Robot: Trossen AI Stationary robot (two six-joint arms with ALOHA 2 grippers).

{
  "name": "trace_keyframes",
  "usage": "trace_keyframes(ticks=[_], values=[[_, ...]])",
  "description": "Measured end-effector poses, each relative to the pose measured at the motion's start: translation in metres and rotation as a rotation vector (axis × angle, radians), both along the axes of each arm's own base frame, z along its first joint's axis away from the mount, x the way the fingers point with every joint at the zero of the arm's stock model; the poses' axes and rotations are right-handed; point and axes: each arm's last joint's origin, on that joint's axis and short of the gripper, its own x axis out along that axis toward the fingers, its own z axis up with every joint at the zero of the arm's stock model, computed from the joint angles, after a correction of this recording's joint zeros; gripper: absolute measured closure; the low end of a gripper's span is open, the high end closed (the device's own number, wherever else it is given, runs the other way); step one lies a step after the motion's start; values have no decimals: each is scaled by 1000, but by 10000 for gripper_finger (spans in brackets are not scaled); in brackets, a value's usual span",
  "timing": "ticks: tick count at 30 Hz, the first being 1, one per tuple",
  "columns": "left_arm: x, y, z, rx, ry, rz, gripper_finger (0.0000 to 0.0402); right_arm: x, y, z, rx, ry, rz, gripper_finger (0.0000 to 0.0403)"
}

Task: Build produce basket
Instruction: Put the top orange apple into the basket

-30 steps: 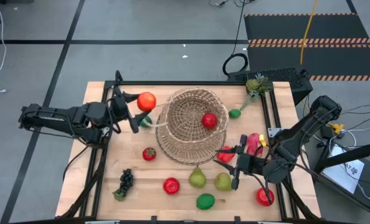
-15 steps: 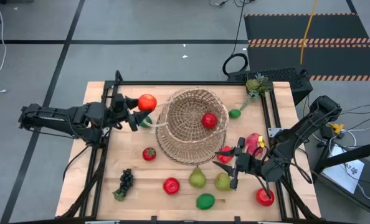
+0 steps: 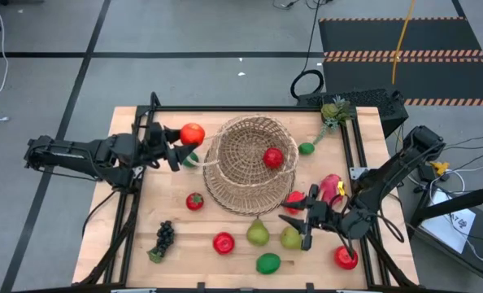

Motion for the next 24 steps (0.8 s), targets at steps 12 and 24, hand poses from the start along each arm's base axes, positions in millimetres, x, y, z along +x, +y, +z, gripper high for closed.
trace_keyframes(ticks=[12, 24], values=[[22, -6, 17, 258, -91, -157, 48, 1, -1, 15, -173, -61, -3, 255], [96, -12, 49, 438, 306, -241, 48, -13, -16, 41, -277, -89, -75, 255]])
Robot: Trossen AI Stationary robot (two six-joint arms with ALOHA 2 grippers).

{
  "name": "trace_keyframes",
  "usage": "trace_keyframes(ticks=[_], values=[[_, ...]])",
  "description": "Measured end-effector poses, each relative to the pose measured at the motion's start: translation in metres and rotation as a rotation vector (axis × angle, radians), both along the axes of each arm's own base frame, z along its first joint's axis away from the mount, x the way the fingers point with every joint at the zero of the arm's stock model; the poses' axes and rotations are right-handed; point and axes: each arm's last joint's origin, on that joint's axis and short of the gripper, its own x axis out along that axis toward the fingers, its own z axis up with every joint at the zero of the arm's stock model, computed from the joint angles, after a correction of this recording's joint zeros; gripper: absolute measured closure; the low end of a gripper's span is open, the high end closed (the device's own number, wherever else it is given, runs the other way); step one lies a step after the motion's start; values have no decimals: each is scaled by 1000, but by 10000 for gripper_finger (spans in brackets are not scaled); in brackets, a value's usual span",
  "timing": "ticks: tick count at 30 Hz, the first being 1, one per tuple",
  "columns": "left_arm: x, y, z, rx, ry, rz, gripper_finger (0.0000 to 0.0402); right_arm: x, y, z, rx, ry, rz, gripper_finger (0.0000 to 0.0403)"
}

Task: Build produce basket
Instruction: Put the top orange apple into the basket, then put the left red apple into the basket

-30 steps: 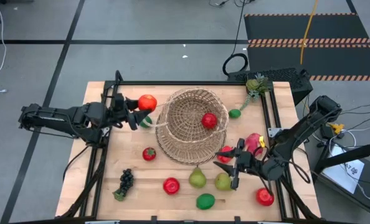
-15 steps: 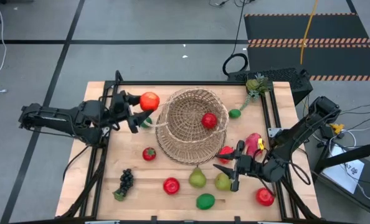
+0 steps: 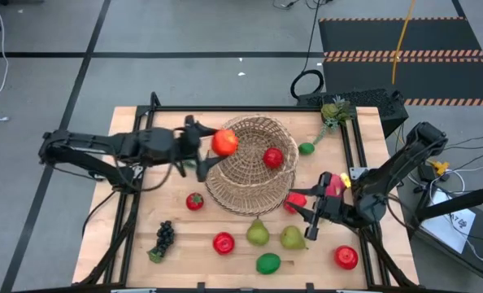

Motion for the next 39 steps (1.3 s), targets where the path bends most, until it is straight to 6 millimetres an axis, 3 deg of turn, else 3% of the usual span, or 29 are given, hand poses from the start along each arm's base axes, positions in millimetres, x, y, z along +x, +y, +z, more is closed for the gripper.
trace_keyframes(ticks=[6, 14, 21, 27, 33, 39], values=[[39, -4, -7, 49, 192, -17, 48, -1, 0, -1, -19, 22, 3, 255], [74, -6, -41, 17, 421, 0, 48, -1, 0, -4, -18, 36, 6, 255], [79, 1, -64, -38, 563, 17, 48, -1, 0, -4, -18, 36, 9, 255], [75, 1, -66, -33, 602, 17, 42, -1, 0, -4, -18, 35, 9, 255], [74, -1, -66, -22, 617, 7, 5, -1, 0, -4, -18, 35, 9, 255], [74, 2, -66, -47, 607, 29, 6, -1, 0, -3, -17, 35, 9, 255]])
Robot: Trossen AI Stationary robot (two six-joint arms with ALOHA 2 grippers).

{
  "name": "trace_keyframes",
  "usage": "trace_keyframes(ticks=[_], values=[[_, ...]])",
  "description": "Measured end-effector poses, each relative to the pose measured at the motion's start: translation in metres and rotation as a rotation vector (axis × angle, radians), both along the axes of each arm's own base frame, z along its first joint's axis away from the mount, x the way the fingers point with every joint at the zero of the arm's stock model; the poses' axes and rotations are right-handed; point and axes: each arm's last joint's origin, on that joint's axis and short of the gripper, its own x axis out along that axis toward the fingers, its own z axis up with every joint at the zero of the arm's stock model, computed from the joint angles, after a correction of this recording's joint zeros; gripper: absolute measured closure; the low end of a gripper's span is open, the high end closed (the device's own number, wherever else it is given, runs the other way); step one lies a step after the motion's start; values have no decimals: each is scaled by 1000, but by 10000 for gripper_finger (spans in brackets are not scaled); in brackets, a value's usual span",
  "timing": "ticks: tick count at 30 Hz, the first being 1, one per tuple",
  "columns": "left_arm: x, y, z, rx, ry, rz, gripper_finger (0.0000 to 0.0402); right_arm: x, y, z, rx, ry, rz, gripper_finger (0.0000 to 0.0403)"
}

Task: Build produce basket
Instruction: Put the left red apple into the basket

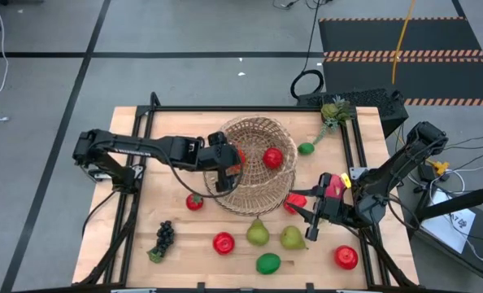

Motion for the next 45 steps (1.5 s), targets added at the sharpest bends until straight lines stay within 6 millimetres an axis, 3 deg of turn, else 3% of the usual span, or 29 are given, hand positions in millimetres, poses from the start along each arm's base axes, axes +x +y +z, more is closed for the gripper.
trace_keyframes(ticks=[7, 15, 29, 33, 45], values=[[0, 0, 2, -11, -24, 10, 2, 0, 0, 0, 0, 0, 0, 255], [-7, -4, 24, -17, -152, -9, 2, 0, 0, -1, -9, 12, 0, 255], [-43, -16, 62, -51, -279, -41, 2, 0, 0, -4, 16, 18, 4, 255], [-57, -23, 74, -81, -328, -49, 2, 0, 0, -4, 20, 18, 7, 255], [-77, -76, 72, -85, -363, -45, 3, 1, 3, -3, 37, 5, 83, 255]])
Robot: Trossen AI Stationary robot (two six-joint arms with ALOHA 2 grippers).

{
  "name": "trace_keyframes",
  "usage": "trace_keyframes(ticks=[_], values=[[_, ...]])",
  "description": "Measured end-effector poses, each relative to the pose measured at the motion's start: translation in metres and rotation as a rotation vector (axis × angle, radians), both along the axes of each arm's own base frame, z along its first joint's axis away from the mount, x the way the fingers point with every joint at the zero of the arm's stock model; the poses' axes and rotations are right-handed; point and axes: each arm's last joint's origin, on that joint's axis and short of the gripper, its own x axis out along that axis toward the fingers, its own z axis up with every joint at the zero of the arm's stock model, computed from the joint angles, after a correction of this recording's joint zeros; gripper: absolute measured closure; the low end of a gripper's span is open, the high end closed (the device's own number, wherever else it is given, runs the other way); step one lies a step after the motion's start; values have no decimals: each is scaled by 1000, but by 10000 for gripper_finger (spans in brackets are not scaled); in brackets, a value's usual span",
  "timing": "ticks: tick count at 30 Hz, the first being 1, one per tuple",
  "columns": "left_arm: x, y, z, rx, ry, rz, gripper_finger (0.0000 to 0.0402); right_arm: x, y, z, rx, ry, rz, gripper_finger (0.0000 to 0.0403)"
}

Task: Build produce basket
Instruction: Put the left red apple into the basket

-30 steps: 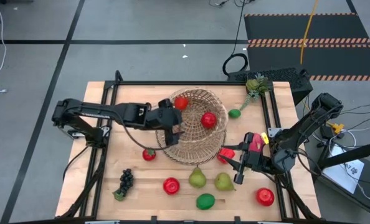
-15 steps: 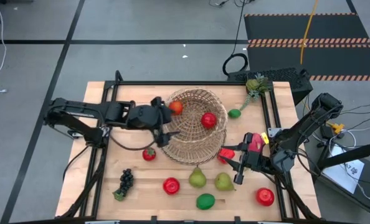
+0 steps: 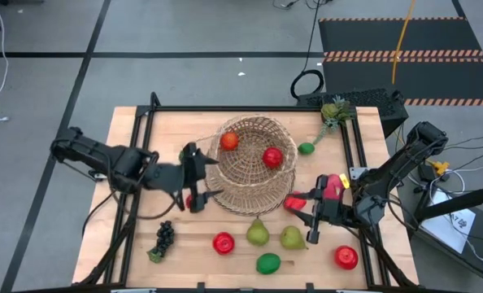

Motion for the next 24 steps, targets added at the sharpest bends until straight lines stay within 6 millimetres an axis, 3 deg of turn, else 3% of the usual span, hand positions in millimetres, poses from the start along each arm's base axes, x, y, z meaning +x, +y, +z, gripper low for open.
trace_keyframes(ticks=[10, 24], values=[[-11, -34, -24, -22, -40, 68, 3, 1, 3, -6, 53, 35, 88, 255], [-24, -66, -52, -33, -54, -26, 3, -9, 13, -7, 69, 42, 143, 255]])
